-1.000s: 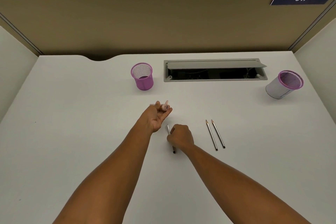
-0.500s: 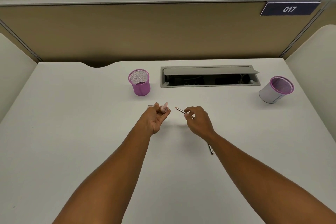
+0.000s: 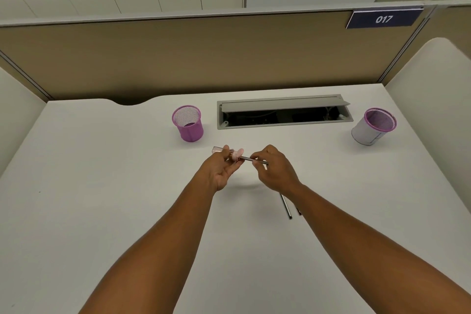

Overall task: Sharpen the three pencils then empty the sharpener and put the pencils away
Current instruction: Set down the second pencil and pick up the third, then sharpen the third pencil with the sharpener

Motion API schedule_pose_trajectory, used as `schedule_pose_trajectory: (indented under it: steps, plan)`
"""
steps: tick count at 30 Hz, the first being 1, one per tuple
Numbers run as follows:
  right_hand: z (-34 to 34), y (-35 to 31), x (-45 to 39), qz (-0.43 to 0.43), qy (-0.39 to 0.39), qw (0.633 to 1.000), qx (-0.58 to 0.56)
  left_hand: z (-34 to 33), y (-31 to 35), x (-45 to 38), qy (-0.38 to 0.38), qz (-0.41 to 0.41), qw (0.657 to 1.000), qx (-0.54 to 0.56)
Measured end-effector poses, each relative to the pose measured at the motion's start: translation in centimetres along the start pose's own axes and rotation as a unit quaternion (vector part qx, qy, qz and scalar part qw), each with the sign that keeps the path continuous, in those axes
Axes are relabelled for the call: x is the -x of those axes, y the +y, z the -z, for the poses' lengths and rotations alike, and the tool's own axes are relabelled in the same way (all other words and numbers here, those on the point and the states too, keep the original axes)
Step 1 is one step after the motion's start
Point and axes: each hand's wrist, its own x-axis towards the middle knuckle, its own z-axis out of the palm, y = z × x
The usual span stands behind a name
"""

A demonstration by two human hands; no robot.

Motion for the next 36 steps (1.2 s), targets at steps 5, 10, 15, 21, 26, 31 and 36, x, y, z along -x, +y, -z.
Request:
schedule_pose_trajectory:
  steps: [5,10,15,21,26,31,36]
  plan:
    - [0.5,-0.5,-0.4,0.008,-0.013,1.000,0.017,-0.5,-0.2,0.2,-0.008,-0.011,1.000,0.001]
    - [1.2,-0.8,-0.5,0.013,-0.042,0.993,0.109,-1.1,0.1,0.6,-0.015,-0.005,1.000,-0.010]
    - [2.4,-1.2,-1.6,-0.112,-0.098,0.988,0.035,-1.6,-0.1,0.8,-0.030,-0.005,0.999,-0.023]
    - [3.1,-1.6,-1.3,-0.089,-0.113,0.989,-0.026,-2.1,0.4,0.9,-0.003,-0.009,0.999,-0.034]
    - [2.7,-1.3,-0.7,0.014,-0.031,0.995,0.090,-2.1,0.8,1.1,0.001,-0.005,1.000,-0.018]
    - [2.8,-2.7,-0.6,0.019,0.008,0.980,0.200,-2.4,0.4,1.5,-0.002,-0.001,1.000,-0.015]
    - [5.0,-4.3,-2.6,-0.285,-0.168,0.943,-0.034,-2.8,-0.4,1.6,-0.018,-0.001,1.000,-0.018]
